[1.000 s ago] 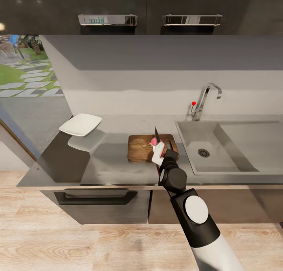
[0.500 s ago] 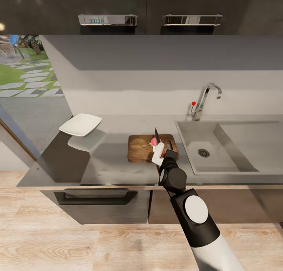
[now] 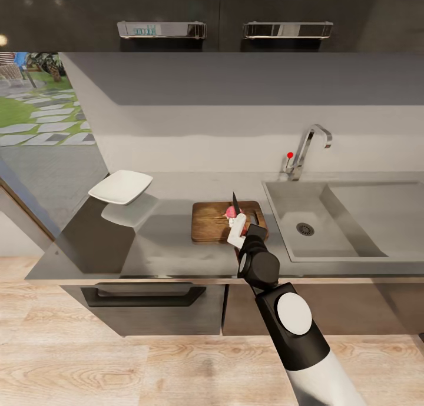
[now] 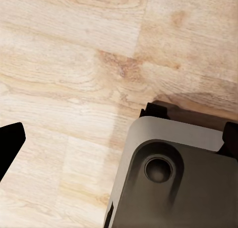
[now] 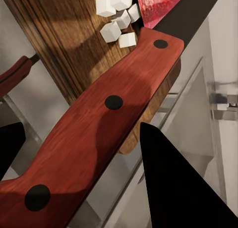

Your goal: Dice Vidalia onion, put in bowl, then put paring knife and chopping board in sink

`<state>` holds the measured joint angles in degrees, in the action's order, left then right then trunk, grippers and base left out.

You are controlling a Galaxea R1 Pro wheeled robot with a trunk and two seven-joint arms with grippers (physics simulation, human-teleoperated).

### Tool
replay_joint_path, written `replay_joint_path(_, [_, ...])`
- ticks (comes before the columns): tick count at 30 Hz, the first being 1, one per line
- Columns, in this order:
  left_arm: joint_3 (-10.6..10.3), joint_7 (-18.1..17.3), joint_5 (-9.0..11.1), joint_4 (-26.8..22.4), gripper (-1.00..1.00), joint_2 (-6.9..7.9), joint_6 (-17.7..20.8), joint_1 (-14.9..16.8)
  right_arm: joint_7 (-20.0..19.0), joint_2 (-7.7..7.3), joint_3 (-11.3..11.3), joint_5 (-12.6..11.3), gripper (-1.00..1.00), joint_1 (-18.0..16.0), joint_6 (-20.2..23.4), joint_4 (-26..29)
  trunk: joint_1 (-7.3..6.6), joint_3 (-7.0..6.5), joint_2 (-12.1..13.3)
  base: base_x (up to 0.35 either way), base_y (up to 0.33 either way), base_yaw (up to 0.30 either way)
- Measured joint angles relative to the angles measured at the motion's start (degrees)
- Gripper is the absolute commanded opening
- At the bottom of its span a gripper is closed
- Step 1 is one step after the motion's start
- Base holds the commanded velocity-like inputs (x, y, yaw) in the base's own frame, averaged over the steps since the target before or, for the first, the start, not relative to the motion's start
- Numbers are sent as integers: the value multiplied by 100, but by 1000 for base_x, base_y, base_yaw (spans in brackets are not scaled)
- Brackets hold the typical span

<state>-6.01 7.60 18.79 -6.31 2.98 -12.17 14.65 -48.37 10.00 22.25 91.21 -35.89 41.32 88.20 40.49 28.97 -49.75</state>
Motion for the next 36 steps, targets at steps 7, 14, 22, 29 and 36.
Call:
replay_joint_path(7, [0, 0, 1, 0, 100, 0, 2, 0, 3, 0, 0, 0, -100, 0, -3, 0, 0, 0, 0, 0, 0, 0])
replay_joint_path(14, [0, 0, 1, -1, 100, 0, 2, 0, 0, 0, 1, 0, -100, 0, -3, -5, 0, 0, 0, 0, 0, 0])
replay_joint_path(22, [0, 0, 1, 4, 100, 0, 2, 0, -2, 0, 2, 0, -100, 0, -8, -10, 0, 0, 0, 0, 0, 0])
replay_joint_path(29, [0, 0, 5, 2, 100, 0, 8, 0, -2, 0, 0, -24, -100, 0, -6, -86, 0, 0, 0, 11, 0, 0])
replay_joint_path(36, [0, 0, 4, 4, 100, 0, 3, 0, -2, 0, 0, -26, -100, 0, -8, -105, 0, 0, 0, 86, 0, 0])
